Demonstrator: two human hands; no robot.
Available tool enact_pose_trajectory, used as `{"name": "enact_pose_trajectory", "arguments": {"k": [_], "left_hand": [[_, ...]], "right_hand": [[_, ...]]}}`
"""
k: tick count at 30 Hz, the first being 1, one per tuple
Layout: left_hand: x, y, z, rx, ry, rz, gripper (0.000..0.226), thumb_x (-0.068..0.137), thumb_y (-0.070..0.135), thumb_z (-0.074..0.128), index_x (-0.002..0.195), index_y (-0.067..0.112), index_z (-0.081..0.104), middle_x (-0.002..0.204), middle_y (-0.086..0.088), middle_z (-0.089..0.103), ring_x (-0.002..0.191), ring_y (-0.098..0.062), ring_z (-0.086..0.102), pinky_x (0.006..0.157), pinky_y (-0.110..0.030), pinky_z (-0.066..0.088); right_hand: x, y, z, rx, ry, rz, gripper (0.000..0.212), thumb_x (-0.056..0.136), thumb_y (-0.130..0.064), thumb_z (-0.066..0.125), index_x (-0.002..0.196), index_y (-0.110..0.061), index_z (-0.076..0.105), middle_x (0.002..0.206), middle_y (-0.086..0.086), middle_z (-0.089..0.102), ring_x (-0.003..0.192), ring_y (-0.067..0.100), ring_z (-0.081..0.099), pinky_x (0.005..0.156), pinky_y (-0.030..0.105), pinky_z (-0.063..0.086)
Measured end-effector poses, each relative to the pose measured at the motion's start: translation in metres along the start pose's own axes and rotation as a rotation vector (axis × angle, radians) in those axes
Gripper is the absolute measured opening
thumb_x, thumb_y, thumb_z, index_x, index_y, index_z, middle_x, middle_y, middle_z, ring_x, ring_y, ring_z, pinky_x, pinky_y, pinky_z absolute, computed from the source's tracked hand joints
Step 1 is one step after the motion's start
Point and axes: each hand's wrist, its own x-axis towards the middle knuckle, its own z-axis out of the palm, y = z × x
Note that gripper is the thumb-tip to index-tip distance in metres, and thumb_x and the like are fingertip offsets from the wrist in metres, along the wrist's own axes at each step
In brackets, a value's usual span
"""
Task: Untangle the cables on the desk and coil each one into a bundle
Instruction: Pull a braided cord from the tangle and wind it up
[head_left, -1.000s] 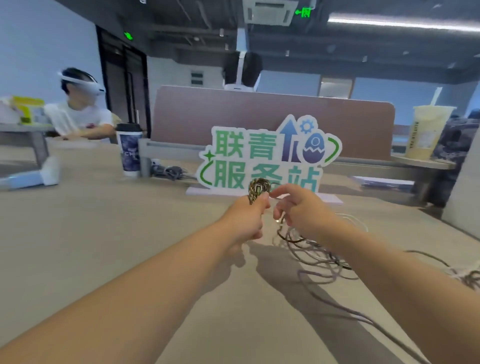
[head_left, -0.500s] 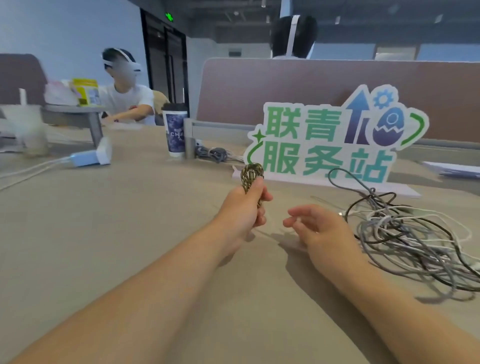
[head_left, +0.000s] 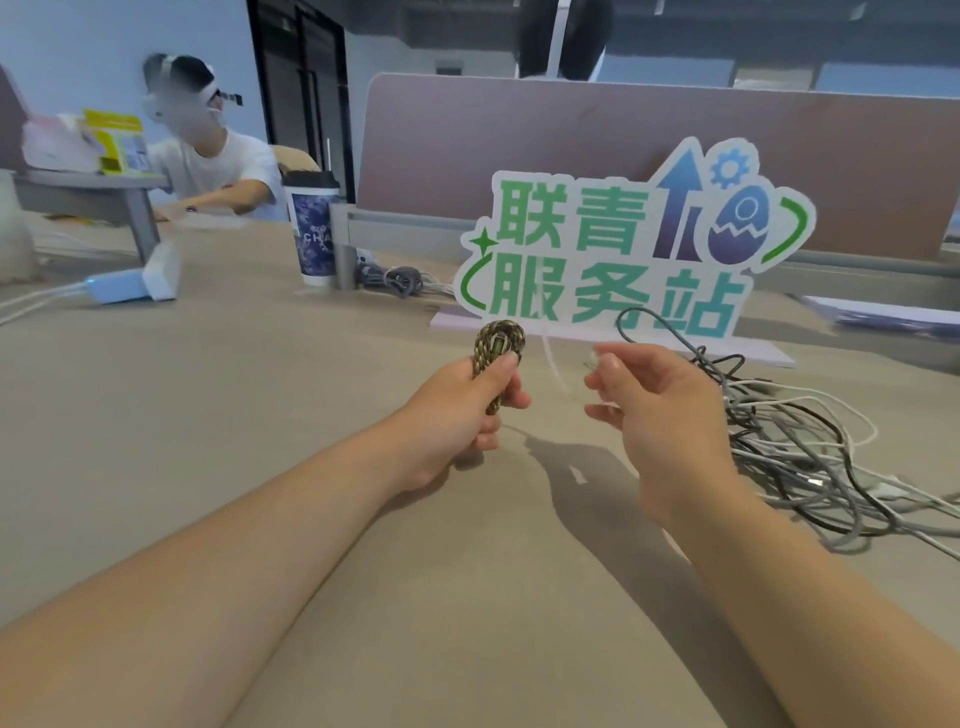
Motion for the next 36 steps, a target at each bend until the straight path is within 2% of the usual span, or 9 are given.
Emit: {"name": "enact_pose_trajectory", "arguments": {"k": [8,12,16,19,23,27,30,33,36], "left_hand": [[-0.012,0.002,0.004,-0.152,-0.421,-0.138,0.032,0.085,0.034,0.048,0.106,0.009,0.050,0.060,0.003,0.043,0.049,-0.008,0.026,0.046,-0.018,0.027],[-0.013,0.006,0.001,-0.256,-0.414,-0.160,0.025,0.084,0.031,0.050,0.099,0.014,0.039,0.059,0.001,0.043,0.047,-0.008,0.028,0.045,-0.017,0.026],[-0.010,0.007,-0.002,-0.289,-0.272,-0.109,0.019,0.096,0.029,0.043,0.103,0.015,0.054,0.061,0.001,0.042,0.047,-0.008,0.028,0.044,-0.018,0.024],[-0.005,0.003,-0.002,-0.055,-0.059,-0.024,0.017,0.099,0.031,0.043,0.094,0.018,0.053,0.066,0.002,0.043,0.048,-0.010,0.028,0.045,-0.021,0.024],[-0.005,-0.005,0.000,0.803,0.133,0.291,0.021,0.098,0.035,0.042,0.109,0.020,0.053,0.088,0.005,0.056,0.078,-0.015,0.051,0.068,-0.030,0.037],[-0.010,-0.004,0.006,1.033,0.101,0.408,0.017,0.097,0.022,0.044,0.113,0.019,0.049,0.095,-0.005,0.065,0.085,-0.024,0.060,0.075,-0.039,0.048],[-0.011,-0.003,0.007,1.117,0.122,0.383,0.011,0.094,0.017,0.042,0.101,0.025,0.043,0.092,-0.006,0.060,0.085,-0.026,0.057,0.071,-0.037,0.046],[-0.012,-0.001,0.008,1.044,0.151,0.371,0.013,0.096,0.024,0.042,0.106,0.019,0.048,0.091,-0.005,0.060,0.081,-0.024,0.054,0.067,-0.035,0.041],[-0.015,0.001,0.016,0.357,0.015,0.107,0.014,0.098,0.026,0.043,0.092,0.018,0.052,0.078,0.001,0.053,0.058,-0.013,0.045,0.054,-0.028,0.038]], "right_hand": [[-0.007,-0.001,0.002,-0.118,-0.121,-0.164,0.017,0.091,-0.006,0.057,0.088,-0.019,0.067,0.070,-0.004,0.067,0.063,-0.001,0.062,0.060,0.016,0.053],[-0.008,-0.004,0.000,-0.063,-0.225,-0.150,0.021,0.090,0.000,0.055,0.083,-0.016,0.067,0.062,-0.008,0.065,0.061,0.002,0.060,0.057,0.018,0.051],[-0.010,-0.004,0.000,-0.026,-0.350,-0.144,0.026,0.090,0.004,0.053,0.077,-0.015,0.066,0.073,-0.003,0.070,0.059,0.005,0.057,0.057,0.020,0.049],[-0.012,-0.006,0.001,-0.061,-0.343,-0.153,0.024,0.090,-0.001,0.054,0.079,-0.018,0.067,0.067,0.000,0.065,0.062,0.004,0.056,0.063,0.014,0.044],[-0.011,-0.008,0.005,-0.142,-0.223,-0.023,0.020,0.093,-0.020,0.054,0.078,-0.018,0.067,0.060,-0.006,0.058,0.054,0.000,0.050,0.063,0.021,0.036],[-0.017,-0.010,0.011,-0.180,-0.362,0.186,0.050,0.090,-0.054,0.047,0.069,-0.015,0.072,0.056,-0.005,0.047,0.056,0.014,0.038,0.065,0.034,0.034],[-0.023,-0.011,0.013,-0.205,-0.362,0.156,0.038,0.084,-0.044,0.059,0.059,-0.019,0.071,0.060,0.001,0.049,0.059,0.014,0.040,0.067,0.035,0.036],[-0.019,-0.009,0.011,-0.237,-0.319,0.102,0.035,0.083,-0.025,0.062,0.048,-0.022,0.067,0.057,0.000,0.057,0.056,0.014,0.040,0.066,0.034,0.038],[-0.014,-0.010,0.008,-0.204,-0.295,0.101,0.032,0.084,-0.023,0.062,0.053,-0.017,0.065,0.040,-0.013,0.047,0.054,0.014,0.037,0.063,0.032,0.035]]}}
